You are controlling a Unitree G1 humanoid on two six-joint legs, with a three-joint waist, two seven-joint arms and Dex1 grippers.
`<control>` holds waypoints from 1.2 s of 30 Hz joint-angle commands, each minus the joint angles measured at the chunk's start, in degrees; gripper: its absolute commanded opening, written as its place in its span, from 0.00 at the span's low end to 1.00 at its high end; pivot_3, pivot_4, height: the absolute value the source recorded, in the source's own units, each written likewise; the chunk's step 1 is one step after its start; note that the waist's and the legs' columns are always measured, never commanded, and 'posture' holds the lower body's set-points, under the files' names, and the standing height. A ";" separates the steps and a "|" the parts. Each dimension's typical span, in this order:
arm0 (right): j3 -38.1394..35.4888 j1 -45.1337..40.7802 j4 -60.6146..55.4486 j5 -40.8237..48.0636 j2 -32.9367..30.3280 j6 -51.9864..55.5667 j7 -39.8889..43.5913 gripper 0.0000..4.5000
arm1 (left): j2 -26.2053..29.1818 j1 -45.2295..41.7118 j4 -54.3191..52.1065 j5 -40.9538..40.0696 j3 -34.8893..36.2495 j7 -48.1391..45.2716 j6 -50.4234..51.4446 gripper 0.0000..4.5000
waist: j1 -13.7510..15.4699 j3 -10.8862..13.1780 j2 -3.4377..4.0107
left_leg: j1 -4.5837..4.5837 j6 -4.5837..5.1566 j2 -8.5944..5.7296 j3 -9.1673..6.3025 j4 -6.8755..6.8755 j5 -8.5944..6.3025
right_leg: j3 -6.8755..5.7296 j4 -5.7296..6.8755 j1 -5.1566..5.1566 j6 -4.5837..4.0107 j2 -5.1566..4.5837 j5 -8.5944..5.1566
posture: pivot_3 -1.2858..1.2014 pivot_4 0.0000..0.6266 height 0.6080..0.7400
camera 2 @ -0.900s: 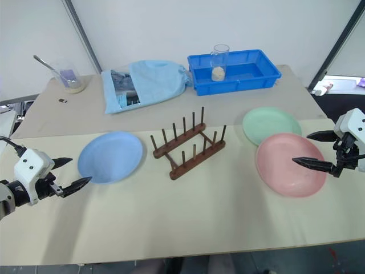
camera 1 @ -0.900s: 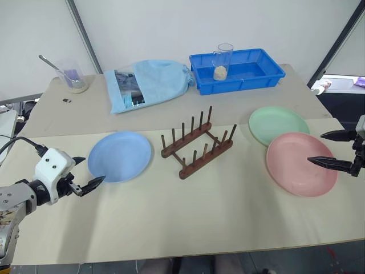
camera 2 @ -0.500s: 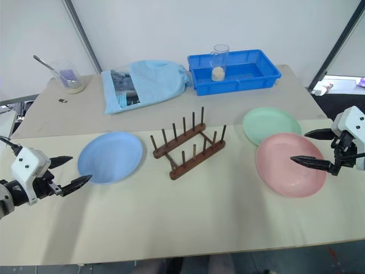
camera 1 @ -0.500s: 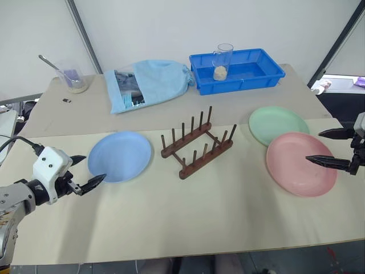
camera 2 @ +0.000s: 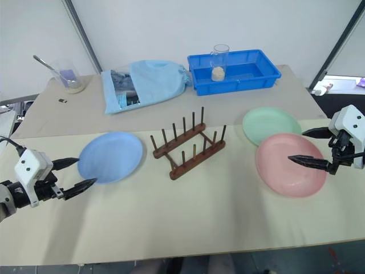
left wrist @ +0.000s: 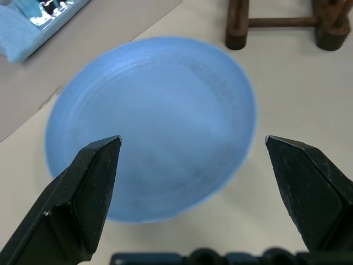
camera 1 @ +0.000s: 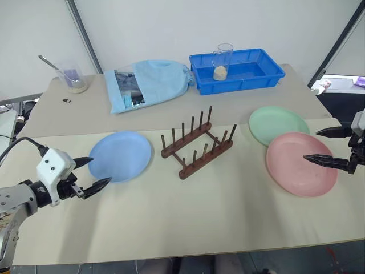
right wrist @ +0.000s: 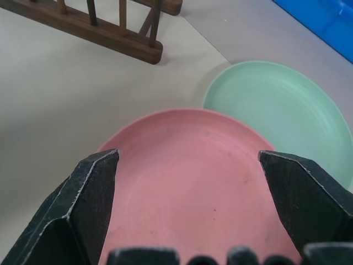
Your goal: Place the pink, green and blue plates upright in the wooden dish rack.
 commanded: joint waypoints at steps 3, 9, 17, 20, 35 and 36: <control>-4.74 2.93 -8.15 3.67 -0.29 4.45 -0.68 0.99 | -3.86 -3.52 -6.58 -2.62 -7.77 2.90 2.85 1.00 | 0.22 0.00 0.00 | -0.01 0.00 0.00 0.00 0.03 0.00 | -0.01 0.01 0.01 0.00 0.00 0.00 | 0.52 0.24 1.00; -9.98 7.64 -21.37 11.38 0.29 15.25 -1.71 0.99 | -10.97 -8.05 -9.21 0.62 -22.43 9.14 6.19 1.00 | 0.46 -0.01 -0.02 | 0.00 0.04 0.03 0.03 0.06 -0.01 | 0.02 0.01 0.05 0.01 0.00 0.03 | 0.52 0.24 1.00; -12.01 9.39 -31.86 19.91 1.09 24.76 -3.60 0.99 | -21.83 -11.40 -1.23 10.95 -35.71 15.91 -2.33 1.00 | 1.36 0.00 -0.08 | 0.00 0.12 0.06 0.18 0.09 -0.01 | 0.05 -0.05 0.07 0.02 -0.01 0.10 | 0.52 0.24 1.00; -11.47 9.50 -33.88 21.67 1.67 26.22 -4.48 0.99 | -25.68 -13.07 3.28 13.87 -38.23 18.12 -5.26 1.00 | 1.78 0.01 -0.09 | 0.00 0.16 0.06 0.21 0.11 -0.01 | 0.05 -0.06 0.07 0.03 -0.01 0.11 | 0.52 0.24 1.00; -9.03 9.29 -35.36 21.96 2.94 25.60 -6.82 1.00 | -35.69 -18.95 14.54 18.93 -41.02 21.88 -10.08 0.62 | 2.14 0.02 -0.16 | -0.04 0.31 0.06 0.32 0.26 0.11 | 0.07 -0.08 0.09 0.12 -0.03 0.18 | 0.52 0.24 1.00; -9.12 9.49 -35.50 21.88 3.07 25.56 -6.94 1.00 | -35.70 -18.86 14.49 18.96 -41.10 21.66 -10.12 0.53 | 2.10 0.02 -0.16 | -0.04 0.31 0.06 0.32 0.26 0.12 | 0.07 -0.07 0.08 0.12 -0.03 0.18 | 0.52 0.24 1.00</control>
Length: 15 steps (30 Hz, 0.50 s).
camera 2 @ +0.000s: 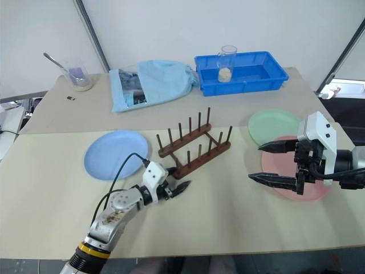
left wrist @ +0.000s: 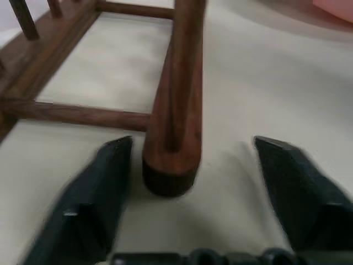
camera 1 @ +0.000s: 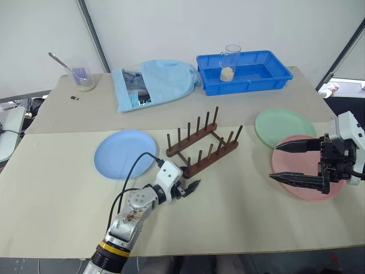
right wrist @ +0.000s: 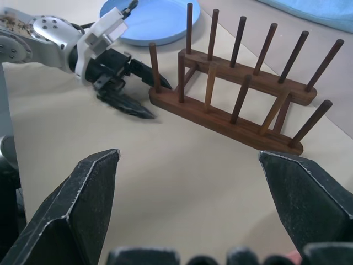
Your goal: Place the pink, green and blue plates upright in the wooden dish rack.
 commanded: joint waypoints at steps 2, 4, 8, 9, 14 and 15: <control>-1.53 -0.02 -1.64 0.68 0.32 -0.62 -0.76 1.00 | -0.12 -0.03 -0.77 0.45 -0.20 -0.30 -1.65 0.33 | -0.01 0.00 0.00 | 0.00 0.03 0.00 0.00 0.00 0.01 | 0.01 0.00 0.00 0.00 0.00 0.00 | 0.52 0.24 1.00; -1.80 0.52 -1.90 0.37 0.49 -0.84 -0.90 1.00 | 0.34 0.21 -0.98 0.15 -0.22 -1.33 -1.87 0.19 | 0.04 0.00 -0.01 | 0.00 0.03 0.00 0.01 0.00 0.01 | 0.01 -0.03 0.01 0.01 0.00 0.00 | 0.52 0.24 1.00; -2.84 1.85 -2.72 -0.09 0.70 -0.96 -1.05 1.00 | 2.90 -0.08 -1.98 -0.35 -0.37 -5.42 -3.00 0.19 | -0.01 -0.01 0.00 | 0.00 0.06 0.01 0.02 0.00 0.02 | 0.01 -0.02 0.00 0.01 0.01 0.00 | 0.52 0.24 1.00; -3.24 2.34 -2.99 -0.23 0.67 -0.97 -1.06 1.00 | 3.90 -0.31 -2.42 -0.83 -0.52 -7.22 -3.24 0.19 | 0.00 -0.01 0.00 | 0.00 0.06 0.02 0.02 0.00 0.02 | 0.00 -0.01 0.00 0.01 0.02 0.00 | 0.52 0.24 1.00; -6.54 8.13 -5.45 -2.59 0.22 -1.87 0.25 1.00 | 9.02 -3.46 -3.12 -4.60 -1.58 -18.42 -3.40 0.19 | 0.33 -0.01 0.00 | -0.01 0.08 -0.01 0.02 0.00 0.02 | -0.01 0.00 -0.01 0.01 0.00 0.00 | 0.52 0.24 1.00; -7.36 9.67 -6.15 -3.21 0.39 -2.07 0.55 1.00 | 9.83 -4.70 -2.24 -4.78 -2.11 -20.79 -3.98 0.19 | 0.41 -0.01 0.01 | -0.01 0.08 0.00 0.02 0.00 0.02 | -0.02 -0.02 -0.01 0.01 0.00 0.00 | 0.52 0.24 1.00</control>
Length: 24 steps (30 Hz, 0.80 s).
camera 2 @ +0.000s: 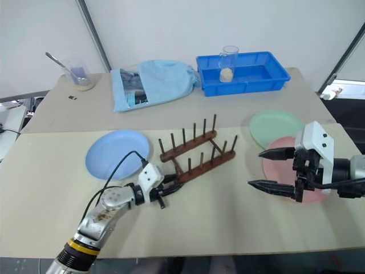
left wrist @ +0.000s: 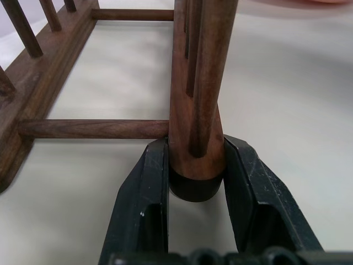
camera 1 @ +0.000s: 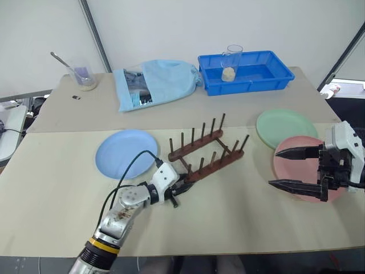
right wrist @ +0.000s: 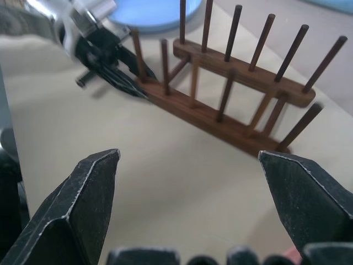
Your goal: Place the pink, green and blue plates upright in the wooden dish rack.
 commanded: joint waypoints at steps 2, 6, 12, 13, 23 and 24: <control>-5.19 4.94 -3.64 -2.65 0.06 -2.24 1.13 1.00 | 1.71 -5.27 1.60 -1.82 -2.26 -9.66 -3.59 0.19 | 0.22 0.00 0.00 | -0.01 0.01 -0.02 0.00 0.00 0.00 | 0.00 0.00 0.00 0.01 -0.01 0.01 | 0.52 0.24 1.00; -6.81 10.03 -5.48 -5.75 1.02 -4.12 1.56 1.00 | 0.75 -10.90 9.56 -0.48 -3.47 -13.68 -7.89 0.19 | 0.36 0.00 -0.01 | 0.00 0.00 -0.01 0.00 0.01 0.02 | 0.00 -0.01 0.00 0.01 0.00 0.01 | 0.52 0.24 1.00; -8.90 13.79 -7.55 -6.93 2.57 -4.42 0.79 1.00 | -2.56 -18.29 22.39 2.38 -3.99 -15.58 -14.98 0.19 | 0.00 0.04 -0.07 | 0.00 0.01 -0.01 0.01 0.02 0.03 | 0.03 -0.02 0.01 0.03 0.00 0.02 | 0.52 0.24 1.00; -9.15 14.08 -7.70 -6.99 2.74 -4.41 0.78 1.00 | -2.83 -18.88 23.56 2.51 -3.89 -15.95 -15.68 0.19 | -0.10 0.05 -0.08 | 0.00 0.01 -0.01 0.01 0.02 0.03 | 0.03 -0.02 0.01 0.03 0.00 0.02 | 0.52 0.24 1.00; -7.72 13.95 -7.51 -7.78 3.21 -5.07 -0.45 1.00 | -1.76 -19.11 23.84 1.31 -0.31 -17.15 -16.01 0.78 | -0.70 0.08 -0.15 | -0.01 0.03 0.00 0.01 0.02 0.03 | 0.03 -0.06 0.01 0.04 0.01 0.03 | 0.52 0.24 1.00; -7.37 13.77 -7.44 -7.86 3.16 -5.13 -0.69 1.00 | -0.98 -18.61 22.64 1.14 0.10 -17.36 -15.89 0.90 | -0.77 0.08 -0.15 | -0.01 0.03 0.00 0.01 0.02 0.04 | 0.03 -0.05 0.01 0.04 0.01 0.03 | 0.52 0.24 1.00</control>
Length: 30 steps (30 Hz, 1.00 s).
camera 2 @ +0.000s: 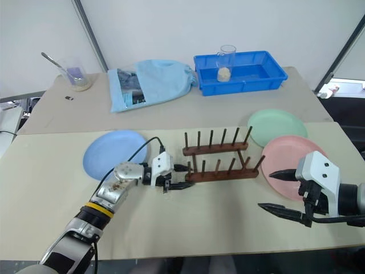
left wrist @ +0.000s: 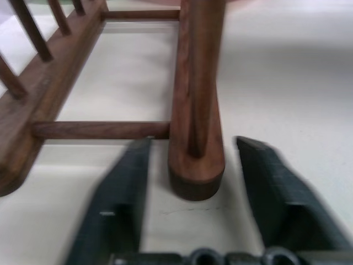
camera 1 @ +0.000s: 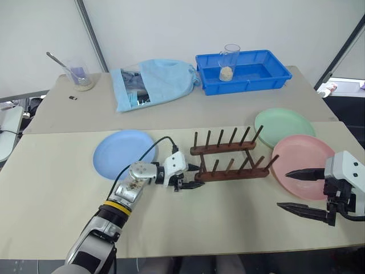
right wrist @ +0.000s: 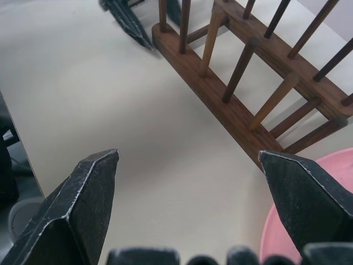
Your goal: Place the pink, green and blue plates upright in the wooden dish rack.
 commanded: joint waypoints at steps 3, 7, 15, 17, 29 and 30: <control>1.86 -2.15 -0.29 -1.85 -0.41 -1.28 -2.60 1.00 | 5.71 3.02 -10.96 -3.16 4.48 -1.97 2.39 0.99 | -0.39 0.01 -0.01 | 0.01 0.00 0.01 0.00 0.00 0.00 | 0.03 0.02 -0.03 0.00 0.02 0.00 | 0.52 0.24 1.00; 8.09 -5.00 1.70 -6.11 -1.02 -3.29 -5.64 0.94 | 12.96 8.50 -23.93 -7.13 5.63 -5.57 9.87 0.93 | -0.39 0.01 -0.01 | 0.02 0.00 0.01 0.00 0.00 0.00 | 0.04 0.04 -0.05 0.00 0.02 0.00 | 0.52 0.24 1.00; 21.38 -10.29 6.07 -12.16 -0.91 -7.31 -7.02 0.35 | 12.96 14.47 -31.75 -4.99 0.17 -1.69 16.20 0.18 | 0.15 0.01 -0.02 | 0.04 -0.01 -0.01 0.00 0.00 0.00 | 0.01 0.00 0.04 0.02 0.01 0.01 | 0.52 0.24 1.00; 25.18 -12.95 8.75 -14.28 -0.27 -8.75 -7.77 0.21 | 9.77 13.59 -29.16 -1.61 -1.47 2.69 15.15 0.00 | 0.04 0.02 -0.04 | 0.06 -0.02 -0.01 0.00 0.00 0.00 | 0.01 -0.02 0.07 0.02 0.00 0.01 | 0.52 0.24 1.00; 38.79 -29.16 25.59 -25.31 7.48 -17.39 -12.30 0.01 | 0.75 8.55 -17.18 8.80 -3.44 15.42 9.85 0.00 | -0.22 0.02 -0.08 | 0.04 -0.07 -0.03 0.01 0.00 0.04 | 0.04 0.00 -0.01 0.00 0.01 0.04 | 0.52 0.24 1.00; 39.15 -30.40 26.70 -25.83 8.13 -17.98 -12.60 0.01 | 0.50 7.98 -16.22 9.48 -3.17 16.44 9.43 0.00 | -0.22 0.02 -0.07 | 0.05 -0.07 -0.03 0.01 0.00 0.04 | 0.04 0.00 0.00 0.00 0.01 0.04 | 0.52 0.24 1.00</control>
